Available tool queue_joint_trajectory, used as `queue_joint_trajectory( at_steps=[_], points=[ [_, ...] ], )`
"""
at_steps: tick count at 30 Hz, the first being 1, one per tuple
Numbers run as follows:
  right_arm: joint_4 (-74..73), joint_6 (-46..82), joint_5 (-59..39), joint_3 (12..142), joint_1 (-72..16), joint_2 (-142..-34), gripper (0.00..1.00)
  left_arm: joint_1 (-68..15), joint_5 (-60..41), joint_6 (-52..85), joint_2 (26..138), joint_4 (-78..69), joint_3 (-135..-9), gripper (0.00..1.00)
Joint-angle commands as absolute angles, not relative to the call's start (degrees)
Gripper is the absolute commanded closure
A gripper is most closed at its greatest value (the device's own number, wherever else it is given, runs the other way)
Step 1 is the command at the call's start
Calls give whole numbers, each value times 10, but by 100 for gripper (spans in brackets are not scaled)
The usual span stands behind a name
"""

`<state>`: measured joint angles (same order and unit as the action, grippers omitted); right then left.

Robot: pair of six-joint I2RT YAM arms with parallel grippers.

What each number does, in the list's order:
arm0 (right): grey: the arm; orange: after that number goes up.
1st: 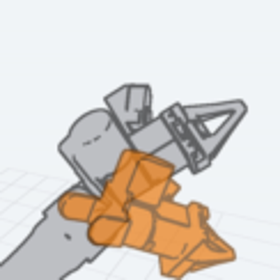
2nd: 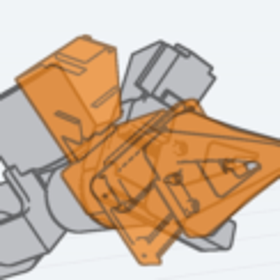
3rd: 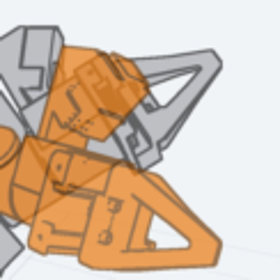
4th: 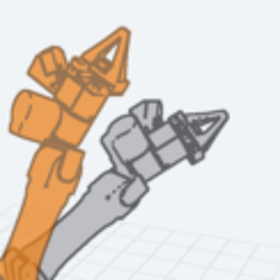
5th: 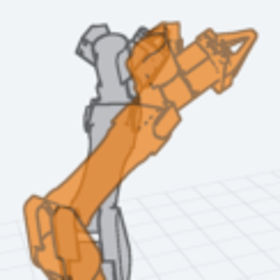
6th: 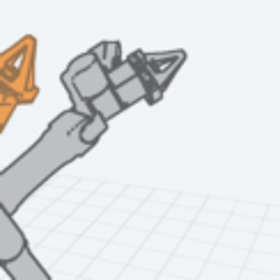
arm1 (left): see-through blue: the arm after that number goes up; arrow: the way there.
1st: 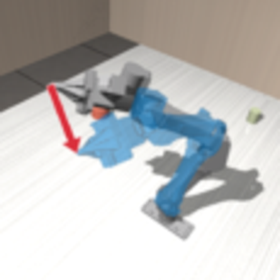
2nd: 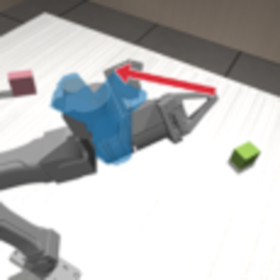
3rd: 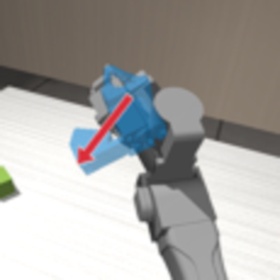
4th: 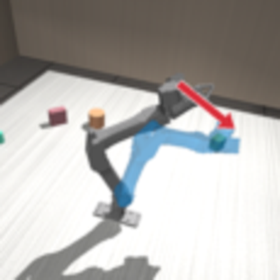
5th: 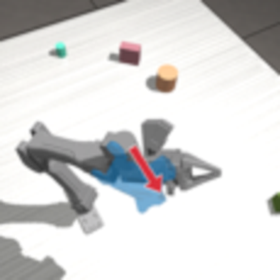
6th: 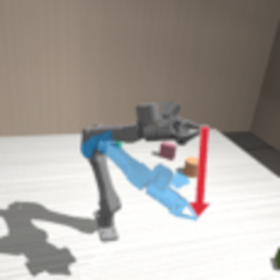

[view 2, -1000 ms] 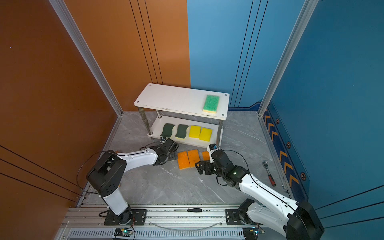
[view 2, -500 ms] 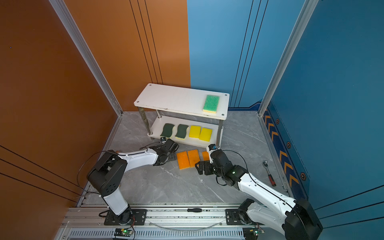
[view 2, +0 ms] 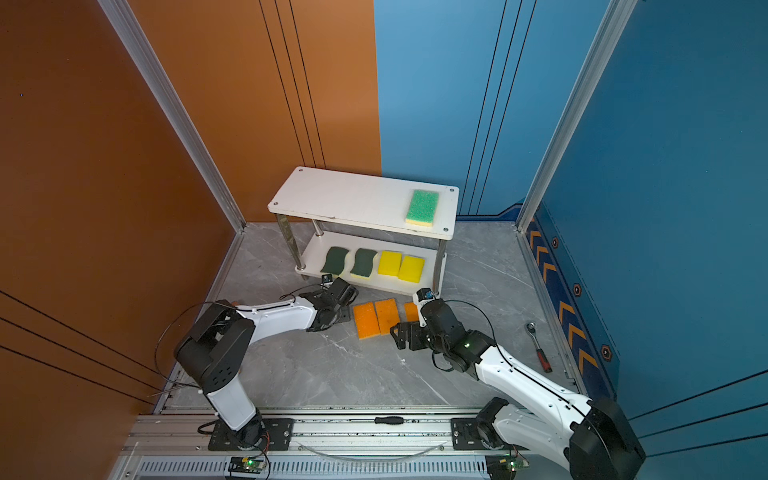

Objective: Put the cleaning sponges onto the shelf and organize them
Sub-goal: 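Lower the left gripper onto the green sponge and close it, then lift the green sponge with the left gripper up toward the shelf top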

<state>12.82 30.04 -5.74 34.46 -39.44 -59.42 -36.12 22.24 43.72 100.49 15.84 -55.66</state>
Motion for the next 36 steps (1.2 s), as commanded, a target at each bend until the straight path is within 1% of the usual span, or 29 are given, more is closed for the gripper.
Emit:
queue_joint_trajectory(
  at_steps=[1, 6, 11, 15, 19, 33, 34, 36],
  points=[
    [119, 297, -55, 358, -398, -593, 0, -366, 220, 428, 1015, 172, -562, 39],
    [120, 297, -54, 357, -398, -591, 0, -367, 215, 425, 1012, 168, -561, 43],
    [120, 297, -53, 358, -398, -590, 0, -369, 212, 424, 997, 166, -556, 45],
    [121, 297, -52, 356, -398, -588, 0, -380, 232, 417, 973, 175, -552, 47],
    [120, 298, -53, 355, -398, -588, 0, -380, 232, 419, 954, 177, -544, 52],
    [122, 299, -51, 352, -398, -580, 0, -381, 227, 415, 914, 199, -544, 53],
    [122, 299, -51, 352, -413, -580, 0, -381, 227, 414, 910, 202, -545, 53],
    [121, 299, -51, 352, -414, -579, 0, -382, 225, 414, 900, 208, -546, 53]
  ],
)
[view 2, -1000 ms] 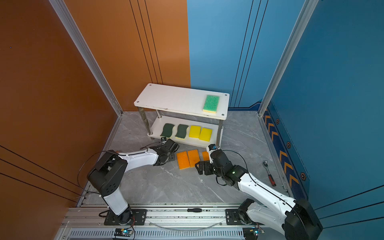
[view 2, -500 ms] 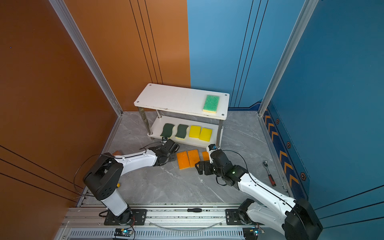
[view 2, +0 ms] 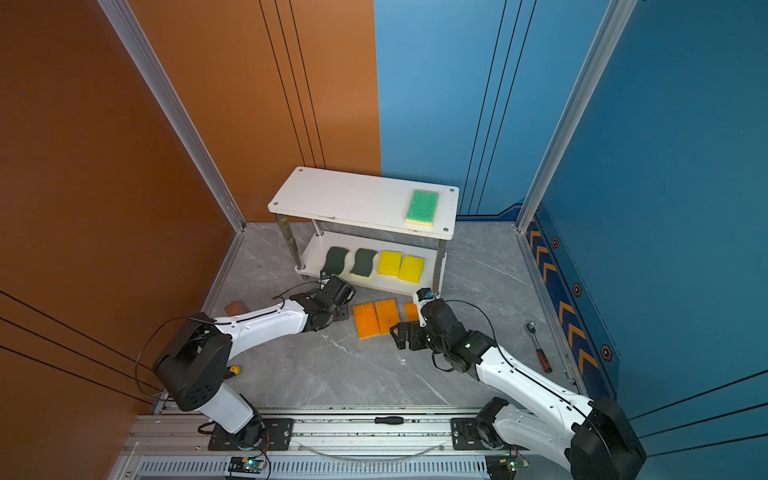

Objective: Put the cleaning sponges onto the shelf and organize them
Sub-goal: 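Lift the green sponge with the left gripper up toward the shelf top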

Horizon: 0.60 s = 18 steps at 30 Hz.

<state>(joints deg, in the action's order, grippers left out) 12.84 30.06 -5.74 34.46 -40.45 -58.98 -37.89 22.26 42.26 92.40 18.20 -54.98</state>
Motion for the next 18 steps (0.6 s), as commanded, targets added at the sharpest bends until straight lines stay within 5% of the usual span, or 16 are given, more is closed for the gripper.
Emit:
queue_joint_trajectory(
  at_steps=[1, 18],
  points=[
    [121, 299, -51, 351, -414, -579, 0, -384, 224, 413, 895, 211, -546, 52],
    [113, 301, -54, 351, -414, -589, 0, -415, 217, 382, 799, 272, -587, 51]
  ],
)
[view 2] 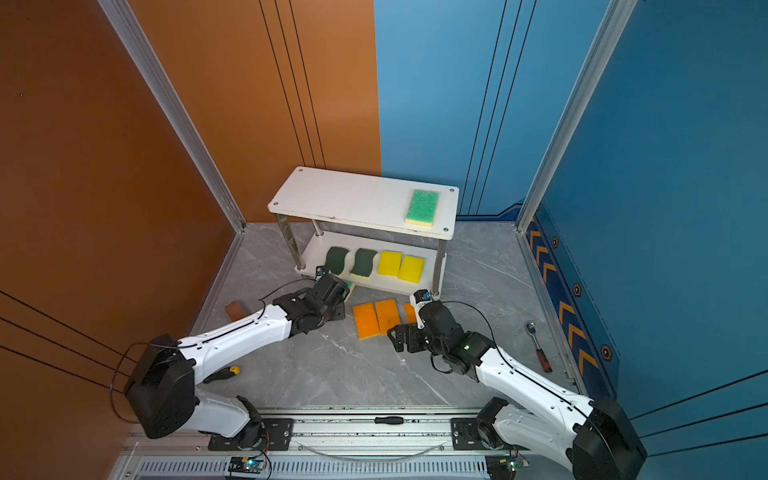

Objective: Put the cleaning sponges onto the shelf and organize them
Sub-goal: 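Lift the green sponge with the left gripper up toward the shelf top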

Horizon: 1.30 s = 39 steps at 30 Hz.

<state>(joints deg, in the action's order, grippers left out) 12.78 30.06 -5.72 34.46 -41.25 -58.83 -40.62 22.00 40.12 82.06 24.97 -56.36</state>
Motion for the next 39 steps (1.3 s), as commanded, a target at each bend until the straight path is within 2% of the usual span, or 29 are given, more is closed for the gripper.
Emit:
queue_joint_trajectory(
  at_steps=[1, 12, 39],
  points=[
    [112, 301, -55, 351, -414, -590, 0, -418, 215, 375, 793, 272, -586, 51],
    [110, 301, -59, 351, -415, -591, 0, -449, 240, 355, 732, 281, -628, 51],
    [107, 299, -62, 353, -416, -597, 0, -516, 273, 283, 692, 302, -769, 49]
  ],
)
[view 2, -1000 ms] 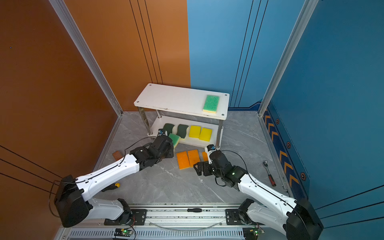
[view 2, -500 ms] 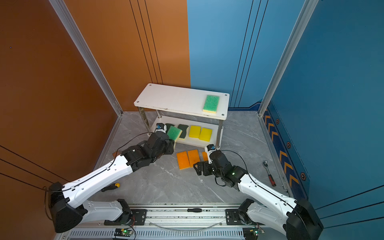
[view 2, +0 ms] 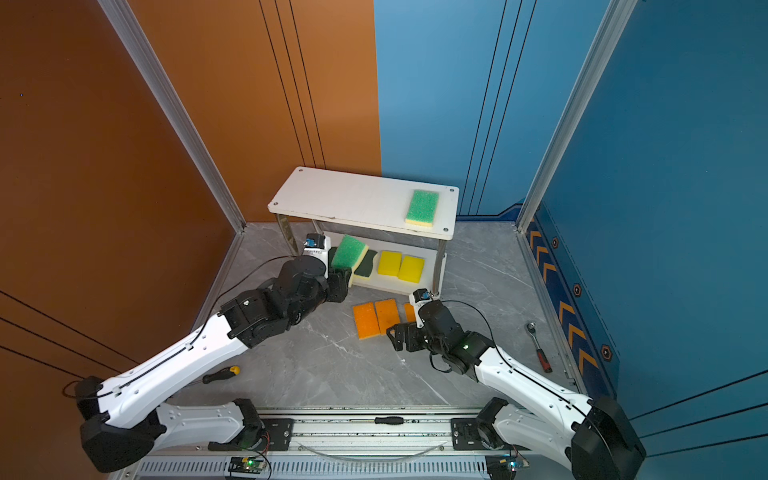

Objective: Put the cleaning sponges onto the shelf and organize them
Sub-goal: 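Lift the green sponge with the left gripper up toward the shelf top, then carry the green sponge over the shelf top beside the other green sponge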

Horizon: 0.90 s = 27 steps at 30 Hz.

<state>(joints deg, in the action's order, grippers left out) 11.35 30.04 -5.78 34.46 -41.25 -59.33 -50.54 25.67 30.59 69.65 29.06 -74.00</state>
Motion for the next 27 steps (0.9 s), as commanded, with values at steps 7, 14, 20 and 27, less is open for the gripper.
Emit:
queue_joint_trajectory(
  at_steps=[7, 14, 20, 27],
  points=[
    [109, 300, -61, 351, -416, -592, 0, -525, 276, 257, 701, 302, -814, 49],
    [108, 299, -57, 347, -415, -586, 0, -526, 290, 228, 715, 302, -861, 49],
    [109, 301, -57, 346, -416, -587, 0, -524, 298, 206, 744, 301, -909, 49],
    [109, 301, -55, 345, -415, -584, 0, -516, 292, 197, 784, 278, -954, 49]
  ],
)
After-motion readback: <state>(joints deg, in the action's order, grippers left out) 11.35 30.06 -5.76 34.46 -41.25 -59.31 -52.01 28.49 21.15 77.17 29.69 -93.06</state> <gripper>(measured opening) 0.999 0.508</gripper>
